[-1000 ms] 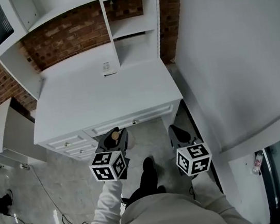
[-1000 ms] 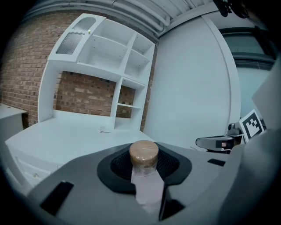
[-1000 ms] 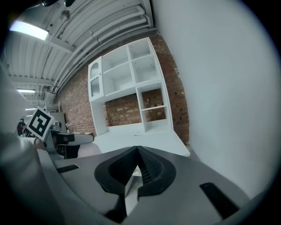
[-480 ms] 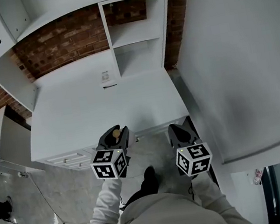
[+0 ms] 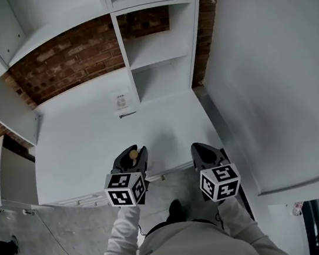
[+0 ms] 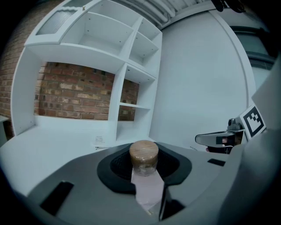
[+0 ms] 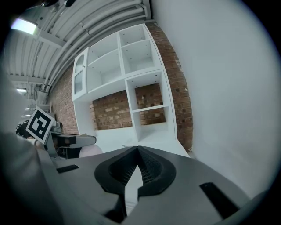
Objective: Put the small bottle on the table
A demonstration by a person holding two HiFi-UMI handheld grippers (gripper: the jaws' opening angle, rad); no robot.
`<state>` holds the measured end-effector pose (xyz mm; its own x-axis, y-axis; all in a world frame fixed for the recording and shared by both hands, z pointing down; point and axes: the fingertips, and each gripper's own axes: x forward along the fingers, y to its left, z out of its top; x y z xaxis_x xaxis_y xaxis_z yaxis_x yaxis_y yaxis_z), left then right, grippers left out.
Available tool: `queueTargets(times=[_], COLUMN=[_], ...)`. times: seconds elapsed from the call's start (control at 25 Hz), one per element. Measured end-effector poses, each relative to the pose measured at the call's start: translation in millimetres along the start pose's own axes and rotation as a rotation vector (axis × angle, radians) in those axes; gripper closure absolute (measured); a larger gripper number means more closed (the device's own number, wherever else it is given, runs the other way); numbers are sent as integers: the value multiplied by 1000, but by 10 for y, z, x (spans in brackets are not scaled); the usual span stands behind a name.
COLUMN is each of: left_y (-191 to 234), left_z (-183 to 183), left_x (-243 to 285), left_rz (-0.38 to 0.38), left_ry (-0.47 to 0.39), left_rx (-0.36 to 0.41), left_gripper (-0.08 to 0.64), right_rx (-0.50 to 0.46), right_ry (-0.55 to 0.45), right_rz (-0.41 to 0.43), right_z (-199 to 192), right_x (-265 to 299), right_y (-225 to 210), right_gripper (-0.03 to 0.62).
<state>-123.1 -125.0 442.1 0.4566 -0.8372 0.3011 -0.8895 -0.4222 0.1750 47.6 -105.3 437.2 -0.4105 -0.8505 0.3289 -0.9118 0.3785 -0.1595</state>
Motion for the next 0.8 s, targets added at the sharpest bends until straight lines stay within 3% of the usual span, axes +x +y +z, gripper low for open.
queueTargets(times=[0.44, 0.8], left_y=[223, 297], left_z=[77, 81], left_x=[496, 1054], left_rz=[-17, -15], left_ry=[14, 47], left_rx=[-33, 7], left_gripper=[436, 436], right_rx=[20, 18], right_ry=[2, 3], right_rz=[-51, -49], right_z=[81, 211], right_x=[287, 581], right_y=[-200, -471], right_gripper=[565, 565])
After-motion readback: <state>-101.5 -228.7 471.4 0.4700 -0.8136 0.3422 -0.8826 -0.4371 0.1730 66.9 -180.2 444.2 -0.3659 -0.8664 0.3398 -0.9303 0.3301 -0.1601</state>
